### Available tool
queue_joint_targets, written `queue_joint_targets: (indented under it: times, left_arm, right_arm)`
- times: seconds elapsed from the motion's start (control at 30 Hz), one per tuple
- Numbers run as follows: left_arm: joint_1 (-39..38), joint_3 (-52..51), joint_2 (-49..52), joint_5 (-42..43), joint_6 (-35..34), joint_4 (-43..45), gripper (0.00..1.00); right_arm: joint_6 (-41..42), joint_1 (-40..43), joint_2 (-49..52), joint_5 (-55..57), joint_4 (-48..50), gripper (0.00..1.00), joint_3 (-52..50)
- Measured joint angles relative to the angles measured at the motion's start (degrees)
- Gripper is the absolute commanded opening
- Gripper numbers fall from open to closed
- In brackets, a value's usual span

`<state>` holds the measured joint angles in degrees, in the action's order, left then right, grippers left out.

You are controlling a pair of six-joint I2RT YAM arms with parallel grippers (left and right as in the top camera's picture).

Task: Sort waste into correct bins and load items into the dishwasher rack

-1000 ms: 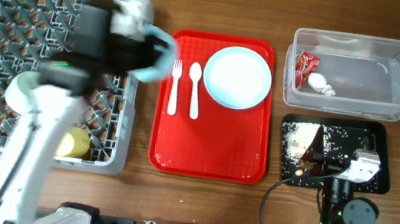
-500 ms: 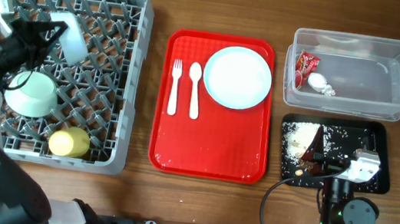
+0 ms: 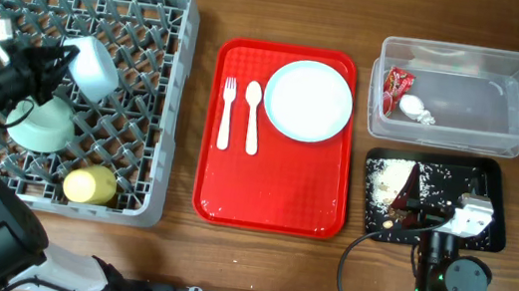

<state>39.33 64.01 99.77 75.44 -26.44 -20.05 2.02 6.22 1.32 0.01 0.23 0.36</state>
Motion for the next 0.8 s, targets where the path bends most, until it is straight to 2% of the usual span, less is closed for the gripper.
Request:
queue_joint_targets:
  times: [0.07,0.1,0.17,0.2,0.23,0.3,0.33,0.53,0.6,0.8]
  left_arm:
    - [1.5,0.0,0.0,-0.3,1.1,-2.7,0.09]
    - [2.2,-0.1,0.0,-0.6,1.5,-3.3,0.21]
    - [4.0,-0.1,0.0,-1.2,2.1,-5.5,0.26]
    - [4.9,-0.2,0.0,-1.5,2.4,-6.1,0.48]
    - [5.6,-0.2,0.0,-1.7,2.3,-6.3,0.64]
    - [7.0,-0.2,0.0,-1.9,2.5,-6.4,0.92]
    - [7.8,-0.2,0.0,-2.0,2.2,-6.4,1.00]
    - [9.8,-0.2,-0.7,-1.9,-0.3,-6.6,1.00]
    - [10.4,-0.3,-5.2,-2.5,-1.7,-7.0,1.00]
    - [11.4,-0.4,-26.8,-8.2,-5.9,-8.0,0.99]
  right_arm:
    - [0.0,0.0,0.0,0.0,0.0,1.00,0.0]
    - [0.0,0.0,0.0,0.0,0.0,1.00,0.0]
    - [0.0,0.0,0.0,0.0,0.0,1.00,0.0]
    - [0.0,0.0,0.0,0.0,0.0,1.00,0.0]
    - [0.0,0.0,0.0,0.0,0.0,1.00,0.0]
    - [0.0,0.0,0.0,0.0,0.0,1.00,0.0]
    - [0.0,0.0,0.0,0.0,0.0,1.00,0.0]
    - [0.0,0.0,0.0,0.0,0.0,1.00,0.0]
    - [0.0,0.0,0.0,0.0,0.0,1.00,0.0]
    - [0.0,0.0,0.0,0.0,0.0,1.00,0.0]
